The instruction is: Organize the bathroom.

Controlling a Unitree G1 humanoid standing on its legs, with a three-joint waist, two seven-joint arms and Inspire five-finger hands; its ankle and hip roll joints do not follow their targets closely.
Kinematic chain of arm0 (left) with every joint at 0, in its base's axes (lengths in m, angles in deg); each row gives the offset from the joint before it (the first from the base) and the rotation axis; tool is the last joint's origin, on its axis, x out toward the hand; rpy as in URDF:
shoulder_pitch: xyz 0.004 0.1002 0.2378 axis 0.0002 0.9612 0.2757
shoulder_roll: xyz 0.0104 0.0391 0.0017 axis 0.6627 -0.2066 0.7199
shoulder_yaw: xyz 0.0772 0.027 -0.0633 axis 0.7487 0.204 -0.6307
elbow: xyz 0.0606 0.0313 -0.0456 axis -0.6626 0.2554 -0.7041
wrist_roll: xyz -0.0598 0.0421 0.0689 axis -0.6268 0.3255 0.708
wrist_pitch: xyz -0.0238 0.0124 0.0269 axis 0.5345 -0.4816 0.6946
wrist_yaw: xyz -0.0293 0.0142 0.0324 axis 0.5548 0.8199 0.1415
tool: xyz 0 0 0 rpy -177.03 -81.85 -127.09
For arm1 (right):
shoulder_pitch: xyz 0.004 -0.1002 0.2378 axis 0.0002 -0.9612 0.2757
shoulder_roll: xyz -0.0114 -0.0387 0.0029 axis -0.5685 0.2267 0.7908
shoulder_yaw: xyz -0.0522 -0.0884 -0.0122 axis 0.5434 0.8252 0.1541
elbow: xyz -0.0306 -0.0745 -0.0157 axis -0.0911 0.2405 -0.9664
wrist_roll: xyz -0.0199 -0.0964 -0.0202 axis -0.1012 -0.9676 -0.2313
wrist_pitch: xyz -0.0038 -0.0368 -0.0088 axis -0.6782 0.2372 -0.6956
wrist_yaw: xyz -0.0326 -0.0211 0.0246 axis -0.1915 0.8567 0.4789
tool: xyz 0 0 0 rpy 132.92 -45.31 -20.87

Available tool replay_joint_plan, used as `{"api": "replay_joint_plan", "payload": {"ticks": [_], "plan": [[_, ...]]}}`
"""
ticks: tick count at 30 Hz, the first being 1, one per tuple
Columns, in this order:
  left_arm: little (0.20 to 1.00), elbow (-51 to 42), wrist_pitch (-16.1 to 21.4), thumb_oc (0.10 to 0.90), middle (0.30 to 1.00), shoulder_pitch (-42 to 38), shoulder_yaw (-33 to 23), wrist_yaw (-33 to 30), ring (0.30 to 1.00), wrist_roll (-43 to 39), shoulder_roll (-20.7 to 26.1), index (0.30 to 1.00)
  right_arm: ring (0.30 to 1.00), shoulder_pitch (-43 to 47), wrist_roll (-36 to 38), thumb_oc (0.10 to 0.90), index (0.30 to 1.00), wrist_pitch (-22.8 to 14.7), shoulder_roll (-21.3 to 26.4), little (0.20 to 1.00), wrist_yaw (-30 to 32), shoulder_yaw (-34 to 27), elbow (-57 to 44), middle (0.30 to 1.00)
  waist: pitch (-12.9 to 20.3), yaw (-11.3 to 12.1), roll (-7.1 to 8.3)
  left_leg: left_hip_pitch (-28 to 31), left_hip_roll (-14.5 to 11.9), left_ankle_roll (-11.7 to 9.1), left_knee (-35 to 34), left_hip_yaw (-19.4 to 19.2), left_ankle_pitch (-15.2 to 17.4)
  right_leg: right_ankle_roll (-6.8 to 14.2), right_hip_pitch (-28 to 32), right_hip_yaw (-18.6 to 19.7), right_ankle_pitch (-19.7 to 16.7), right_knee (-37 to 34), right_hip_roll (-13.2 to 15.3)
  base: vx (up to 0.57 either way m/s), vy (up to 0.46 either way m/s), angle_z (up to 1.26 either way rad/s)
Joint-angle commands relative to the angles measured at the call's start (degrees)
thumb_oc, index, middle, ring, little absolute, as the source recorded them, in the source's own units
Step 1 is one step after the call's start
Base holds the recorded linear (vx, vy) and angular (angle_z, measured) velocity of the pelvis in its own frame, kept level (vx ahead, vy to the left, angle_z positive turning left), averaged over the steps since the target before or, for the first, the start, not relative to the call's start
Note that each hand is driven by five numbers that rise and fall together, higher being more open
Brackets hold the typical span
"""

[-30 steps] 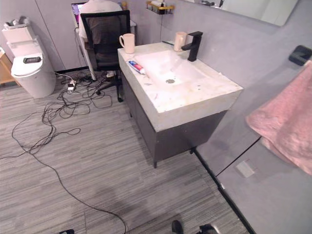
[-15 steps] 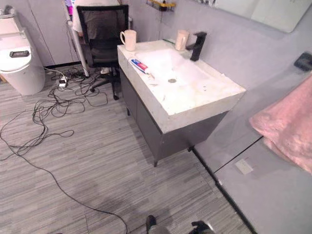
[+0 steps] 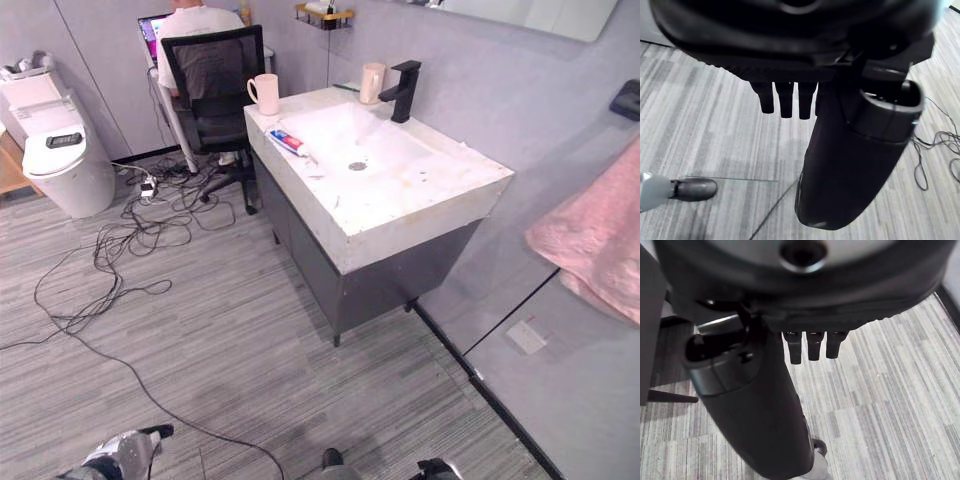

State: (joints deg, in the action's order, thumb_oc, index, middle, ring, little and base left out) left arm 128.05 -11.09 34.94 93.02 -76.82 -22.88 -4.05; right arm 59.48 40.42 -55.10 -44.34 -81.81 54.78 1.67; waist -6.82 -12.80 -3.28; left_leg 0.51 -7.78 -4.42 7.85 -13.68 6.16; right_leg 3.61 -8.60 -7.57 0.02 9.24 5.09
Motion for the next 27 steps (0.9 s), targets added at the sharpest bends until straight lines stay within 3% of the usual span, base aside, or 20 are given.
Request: {"api": "replay_joint_plan", "payload": {"ticks": [1, 2, 3, 4, 5, 6, 7, 9, 10, 12, 14, 16, 18, 20, 21, 23, 27], "plan": [[0.9, 0.6, 4.4, 0.8, 0.9, 1.4, -1.9, -4.1, 0.9, 0.0, 3.4, 0.9, 0.9, 0.8, -1.4, 0.8, 0.9, -0.3, 1.5, 0.9, 0.4, 1.1, -0.1, 0.9, 0.7, -0.5, 3.69, -9.7, 2.5, -0.3, 24.5, 2.5, -7.4, 0.3, 2.8, 3.8, 1.2, -0.3, -1.4, -0.04, 0.037, 0.13], [0.9, 0.4, 5.7, 0.8, 0.9, 1.9, -1.8, -5.8, 0.9, -2.3, 3.2, 0.9, 0.9, 1.0, -2.0, 0.8, 0.9, 0.2, 1.8, 0.9, 0.4, 2.1, -0.7, 0.9, -0.1, 0.2, 4.17, -14.6, 0.2, -0.9, 30.0, 4.6, -8.7, -0.4, 3.5, 4.3, 1.1, -0.5, -1.1, -0.01, 0.133, 0.25], [0.9, -0.1, 5.8, 0.8, 0.9, 2.4, -2.2, -7.8, 0.9, -3.8, 3.2, 0.9, 0.9, 1.6, -1.9, 0.8, 0.9, 0.9, 1.9, 0.9, 0.7, 3.1, -1.0, 0.9, -0.3, 0.6, 4.45, -14.9, -3.7, -0.9, 25.1, 3.9, -8.9, -0.2, 4.3, 4.2, 0.9, -1.5, -0.8, 0.09, 0.19, 0.14], [0.9, -0.1, 5.7, 0.8, 0.9, 2.6, -2.4, -8.4, 0.9, -4.3, 3.1, 0.9, 0.9, 1.7, -1.7, 0.8, 0.9, 1.0, 1.9, 0.9, 0.9, 3.2, -0.9, 0.9, -0.4, 0.6, 4.28, -13.6, -4.5, -1.4, 22.3, 3.9, -7.6, 0.4, 5.1, 4.1, 1.7, -1.5, -0.8, 0.18, 0.336, -0.45], [0.9, 0.0, 5.9, 0.8, 0.9, 3.2, -3.4, -8.7, 0.9, -4.6, 3.3, 0.9, 0.9, 2.5, -1.0, 0.8, 0.9, 1.5, 1.8, 0.9, 1.6, 3.6, -0.7, 0.9, 0.1, 0.2, 3.68, -10.7, -7.3, -1.9, 8.8, 2.6, -9.7, 1.4, 5.3, 4.6, 1.9, -2.7, -0.7, 0.15, 0.249, -0.57], [0.9, 0.0, 5.9, 0.8, 0.9, 3.2, -3.4, -8.7, 0.9, -4.6, 3.3, 0.9, 0.9, 2.5, -1.0, 0.8, 0.9, 1.5, 1.8, 0.9, 1.6, 3.6, -0.7, 0.9, 0.1, 0.2, 3.68, -10.7, -7.3, -1.9, 8.8, 2.6, -9.7, 1.4, 5.3, 4.6, 1.9, -2.7, -0.7, 0.11, 0.441, -0.75], [0.9, 0.8, 5.7, 0.8, 0.9, 3.3, -3.7, -8.2, 0.9, -4.5, 3.6, 0.9, 0.9, 3.4, -0.6, 0.8, 0.9, 2.1, 1.4, 0.9, 3.0, 4.2, -0.7, 0.9, 0.4, 0.8, 2.55, -10.6, -8.0, -2.7, -2.3, 4.0, -14.5, 2.5, 5.8, 6.0, 1.0, -5.6, -0.8, 0.06, 0.411, -0.26], [0.9, 1.3, 5.3, 0.8, 0.9, 3.5, -3.7, -7.8, 0.9, -5.5, 3.6, 0.9, 0.9, 3.7, -0.4, 0.8, 0.9, 2.3, 1.0, 0.9, 3.9, 4.7, -0.9, 0.9, 0.5, 1.5, 2.28, -11.1, -7.8, -3.0, -3.4, 5.3, -14.9, 3.3, 6.2, 6.3, 1.0, -6.3, -0.2, 0.06, 0.399, -0.18], [0.9, 2.2, 5.3, 0.8, 0.9, 4.4, -5.2, -5.9, 0.9, -4.8, 3.8, 0.9, 0.9, 4.3, -1.8, 0.8, 0.9, 2.6, 0.7, 0.9, 3.6, 4.7, -1.3, 0.9, 0.6, 2.4, 2.31, -10.0, -7.5, -2.7, -4.3, 4.3, -12.4, 4.8, 5.7, 5.4, 1.2, -5.5, 2.3, 0.03, 0.374, -0.25], [0.9, 2.5, 4.9, 0.8, 0.9, 4.3, -4.5, -5.2, 0.9, -4.3, 3.8, 0.9, 0.9, 4.5, -2.7, 0.8, 0.9, 1.7, 0.6, 0.9, 3.4, 4.3, -1.2, 0.9, 0.3, 2.2, 2.27, -9.3, -5.9, -2.4, -2.4, 2.3, -9.8, 5.9, 5.1, 5.8, -0.1, -5.8, 4.6, 0.05, 0.438, -0.48], [0.9, 2.8, 5.3, 0.8, 0.9, 5.4, -4.9, -4.8, 0.9, -3.3, 3.8, 0.9, 0.9, 4.2, -6.3, 0.8, 0.9, 0.6, -0.1, 0.9, 1.4, 3.9, -2.1, 0.9, -0.1, 3.1, 2.45, -8.2, -3.6, -0.8, -1.5, 0.0, -7.4, 7.2, 4.4, 6.0, -0.7, -4.3, 7.1, 0.06, 0.332, -0.44], [0.9, 2.8, 5.5, 0.8, 0.9, 6.5, -5.0, -4.8, 0.9, -2.8, 4.5, 0.9, 0.9, 4.2, -8.8, 0.8, 0.9, -0.5, -0.8, 0.9, 0.1, 4.4, -2.4, 0.9, -1.2, 3.9, 2.76, -7.2, -2.6, 0.7, -0.4, -1.0, -5.3, 6.9, 1.9, 5.9, -0.5, 1.1, 8.2, 0.05, 0.2, -0.62], [0.9, 2.6, 5.0, 0.8, 0.9, 6.8, -5.1, -5.1, 0.9, -2.2, 5.4, 0.9, 0.9, 4.2, -8.4, 0.8, 0.9, -1.1, -1.2, 0.9, -0.5, 4.9, -2.8, 0.9, -1.9, 3.9, 2.98, -5.5, -2.3, 1.3, -1.1, -1.0, -4.5, 6.8, 0.0, 5.7, 0.5, 3.7, 6.6, 0.06, 0.085, -0.83], [0.9, 1.9, 3.8, 0.8, 0.9, 6.2, -4.2, -6.4, 0.9, -4.0, 7.0, 0.9, 0.9, 4.3, -5.9, 0.8, 0.9, -1.6, -1.8, 0.9, -0.3, 5.8, -2.7, 0.9, -2.2, 3.0, 3.67, -2.9, -0.3, 1.8, -5.1, 0.6, -4.7, 5.9, -1.7, 4.7, 1.0, 2.2, 1.4, 0.09, 0.007, -0.51], [0.9, 1.5, 3.6, 0.8, 0.9, 5.3, -3.9, -6.7, 0.9, -3.9, 7.3, 0.9, 0.9, 4.6, -4.4, 0.8, 0.9, -1.3, -1.9, 0.9, 0.0, 5.9, -2.1, 0.9, -2.2, 2.7, 3.82, -3.0, 1.0, 2.3, -5.2, 1.2, -4.3, 5.4, -2.0, 4.7, 0.8, 1.3, 0.2, 0.07, -0.047, -0.36], [0.9, 1.5, 2.8, 0.8, 0.9, 3.7, -4.2, -6.7, 0.9, -2.3, 6.9, 0.9, 0.9, 4.8, -1.8, 0.8, 0.9, 1.3, -1.8, 0.9, 0.8, 5.9, -1.2, 0.9, -2.1, 3.0, 3.81, -5.1, 2.1, 2.8, -2.3, 2.3, -4.0, 3.8, -2.0, 4.8, 1.2, 1.7, -0.9, 0.07, -0.094, 0.29], [0.9, 0.2, 2.1, 0.8, 0.9, 2.1, -1.5, -4.7, 0.9, -1.8, 6.4, 0.9, 0.9, 3.8, 3.1, 0.8, 0.9, 3.3, -0.8, 0.9, 3.6, 4.5, 0.5, 0.9, -2.2, 2.2, 3.41, -6.5, 2.3, 2.0, 0.9, 2.6, -2.8, 3.7, -0.5, 4.6, 1.5, 1.1, -0.8, 0.18, -0.05, 0.62]]}}
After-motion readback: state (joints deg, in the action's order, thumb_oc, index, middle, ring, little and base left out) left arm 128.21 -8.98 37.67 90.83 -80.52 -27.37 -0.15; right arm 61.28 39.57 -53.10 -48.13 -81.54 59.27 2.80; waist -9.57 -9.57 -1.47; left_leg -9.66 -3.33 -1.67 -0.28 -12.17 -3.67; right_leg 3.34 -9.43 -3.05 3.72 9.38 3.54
